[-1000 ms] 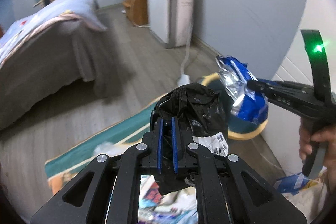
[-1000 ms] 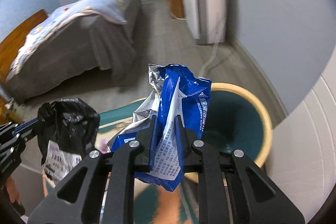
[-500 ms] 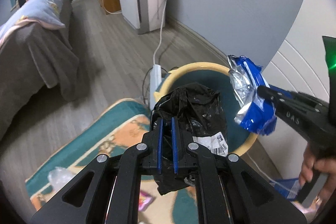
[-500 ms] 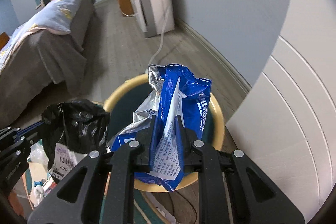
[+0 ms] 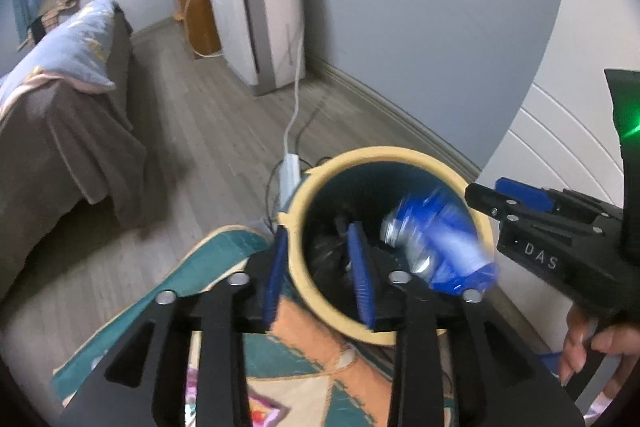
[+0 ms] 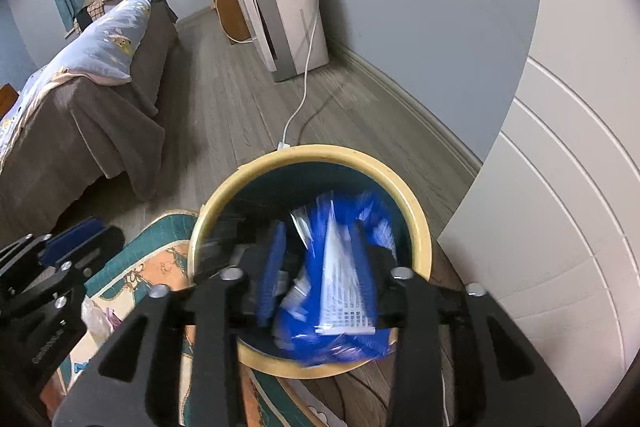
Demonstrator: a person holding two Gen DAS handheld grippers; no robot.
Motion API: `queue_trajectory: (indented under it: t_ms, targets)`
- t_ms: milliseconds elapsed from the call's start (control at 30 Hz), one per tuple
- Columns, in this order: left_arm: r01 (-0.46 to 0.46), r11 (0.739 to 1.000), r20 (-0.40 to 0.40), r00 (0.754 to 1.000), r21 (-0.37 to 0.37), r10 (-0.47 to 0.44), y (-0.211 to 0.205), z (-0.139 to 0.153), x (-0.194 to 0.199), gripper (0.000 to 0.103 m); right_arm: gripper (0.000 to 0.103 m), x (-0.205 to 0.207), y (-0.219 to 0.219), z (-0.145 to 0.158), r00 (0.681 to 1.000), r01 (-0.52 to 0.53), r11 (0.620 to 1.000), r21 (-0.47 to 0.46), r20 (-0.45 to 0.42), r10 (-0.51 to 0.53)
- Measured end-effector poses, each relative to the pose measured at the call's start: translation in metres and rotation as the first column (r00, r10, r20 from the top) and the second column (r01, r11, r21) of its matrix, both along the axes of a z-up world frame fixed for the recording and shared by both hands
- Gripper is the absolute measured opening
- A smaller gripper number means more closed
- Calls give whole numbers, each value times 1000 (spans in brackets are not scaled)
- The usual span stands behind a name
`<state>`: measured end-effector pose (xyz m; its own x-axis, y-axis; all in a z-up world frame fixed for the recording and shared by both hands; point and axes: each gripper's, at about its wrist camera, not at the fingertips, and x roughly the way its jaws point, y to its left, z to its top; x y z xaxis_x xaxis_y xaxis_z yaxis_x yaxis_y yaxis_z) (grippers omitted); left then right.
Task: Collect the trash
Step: 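Carry both bags over the bin and open both tools to drop them, then move both tools back over the trash pile on the cushion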
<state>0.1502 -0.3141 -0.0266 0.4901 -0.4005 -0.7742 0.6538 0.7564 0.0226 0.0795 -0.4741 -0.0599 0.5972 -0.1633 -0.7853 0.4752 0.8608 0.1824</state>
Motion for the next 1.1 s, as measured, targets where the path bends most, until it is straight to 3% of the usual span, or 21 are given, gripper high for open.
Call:
queue_trajectory:
  t_ms: [133, 200, 267, 367, 633, 867, 1100]
  targets:
    - [-46, 999, 10, 999, -19, 46, 23, 6, 0, 57, 68, 2, 7, 6, 999, -27, 1000, -12, 23, 27]
    - [-73, 997, 20, 997, -30, 73, 38, 11, -2, 76, 87, 2, 12, 10, 998, -44, 999, -19, 40, 44]
    - [-106, 994, 49, 993, -38, 108, 55, 17, -7, 87, 97, 2, 18, 16, 996, -62, 998, -21, 67, 63]
    - [-157, 987, 78, 984, -45, 160, 79, 26, -13, 94, 97, 2, 28, 26, 991, -92, 995, -43, 89, 96]
    - [-265, 962, 102, 957, -68, 271, 155, 42, -27, 96, 97, 7, 59, 41, 979, -159, 982, -101, 109, 170]
    - [-345, 938, 141, 927, -44, 347, 218, 44, -43, 97, 97, 11, 97, 48, 961, -251, 960, -123, 90, 263]
    - [-442, 896, 118, 888, -47, 445, 283, 38, -55, 97, 97, 16, 147, 52, 925, -358, 923, -141, 79, 371]
